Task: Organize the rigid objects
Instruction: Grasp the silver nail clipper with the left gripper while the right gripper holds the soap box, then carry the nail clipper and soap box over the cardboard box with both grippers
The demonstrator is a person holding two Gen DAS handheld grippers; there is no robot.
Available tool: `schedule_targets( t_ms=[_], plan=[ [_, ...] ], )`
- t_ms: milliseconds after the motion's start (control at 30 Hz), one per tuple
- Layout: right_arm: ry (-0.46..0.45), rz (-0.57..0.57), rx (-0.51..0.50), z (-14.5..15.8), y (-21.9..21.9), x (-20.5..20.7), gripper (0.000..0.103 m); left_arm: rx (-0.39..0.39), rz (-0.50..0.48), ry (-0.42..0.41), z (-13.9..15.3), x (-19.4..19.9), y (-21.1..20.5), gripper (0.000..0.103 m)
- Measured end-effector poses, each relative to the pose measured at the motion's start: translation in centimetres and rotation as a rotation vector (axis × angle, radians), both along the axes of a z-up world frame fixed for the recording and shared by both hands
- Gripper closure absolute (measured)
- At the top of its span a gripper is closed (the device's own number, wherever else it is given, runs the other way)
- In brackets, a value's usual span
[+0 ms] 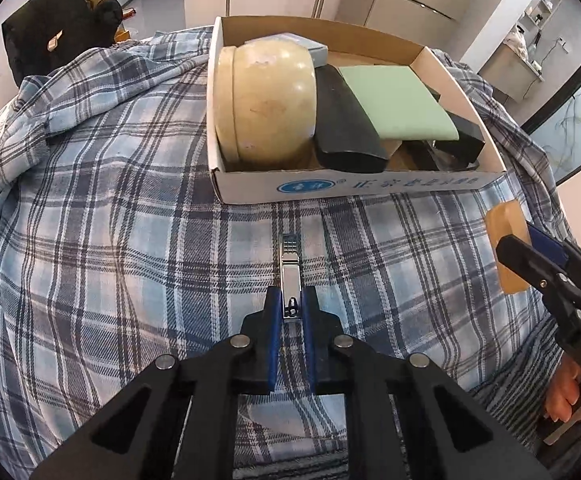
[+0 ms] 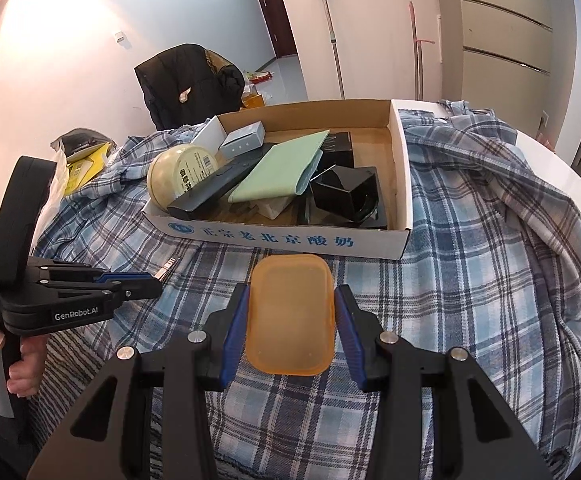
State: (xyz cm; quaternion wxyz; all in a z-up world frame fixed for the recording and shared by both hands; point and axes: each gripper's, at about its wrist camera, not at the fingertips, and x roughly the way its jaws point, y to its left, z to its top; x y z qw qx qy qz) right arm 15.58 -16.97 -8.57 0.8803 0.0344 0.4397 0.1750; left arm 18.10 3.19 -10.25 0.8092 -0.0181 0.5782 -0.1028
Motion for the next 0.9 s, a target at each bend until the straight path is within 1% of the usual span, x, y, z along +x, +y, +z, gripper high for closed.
schedule_targets(
  t_ms=[133,233,333,400,467,533,567,600,667,733,800,900],
  plan=[
    [0.001,0.001,0.000,0.0,0.0,0.0,0.061,0.026,0.001,-0.010,-0.1,0.5,-0.5,0.092],
    [0.004,-0.004,0.000,0.0,-0.2,0.0,0.061,0.048,0.039,-0.027,-0.1,0.2,-0.6,0.093],
    [0.006,-0.009,0.003,0.0,-0.3,0.1,0.061,0.068,0.022,-0.083,0.8,-0.8,-0.3,0.093],
    [0.001,-0.009,0.007,0.2,-0.4,0.1,0.061,0.063,0.010,-0.123,2.1,-1.7,-0.3,0.093],
    [-0.008,-0.009,0.009,0.4,-0.5,-0.1,0.061,0.051,0.019,-0.150,3.4,-2.5,-0.2,0.093],
    [-0.013,-0.006,0.009,0.7,-0.4,-0.3,0.061,0.036,0.075,-0.169,4.6,-3.8,0.4,0.093],
    [-0.013,0.004,0.011,0.8,-0.2,-0.6,0.061,0.004,0.090,-0.179,5.5,-4.9,0.6,0.093],
    [-0.015,0.014,0.013,1.0,0.0,-0.9,0.061,-0.015,0.085,-0.194,6.2,-5.9,0.7,0.093],
    [-0.031,0.039,0.031,2.0,0.3,-1.6,0.061,0.010,0.077,-0.256,7.9,-8.0,0.7,0.093],
    [-0.051,0.055,0.064,3.3,0.4,-2.3,0.061,0.016,0.060,-0.291,9.5,-9.3,0.6,0.093],
    [-0.085,0.054,0.066,4.8,0.5,-2.7,0.061,0.005,0.065,-0.314,10.6,-9.6,0.4,0.093],
    [-0.128,0.028,0.019,6.6,0.9,-2.5,0.061,0.004,0.083,-0.364,12.5,-8.9,0.0,0.093]
  ],
)
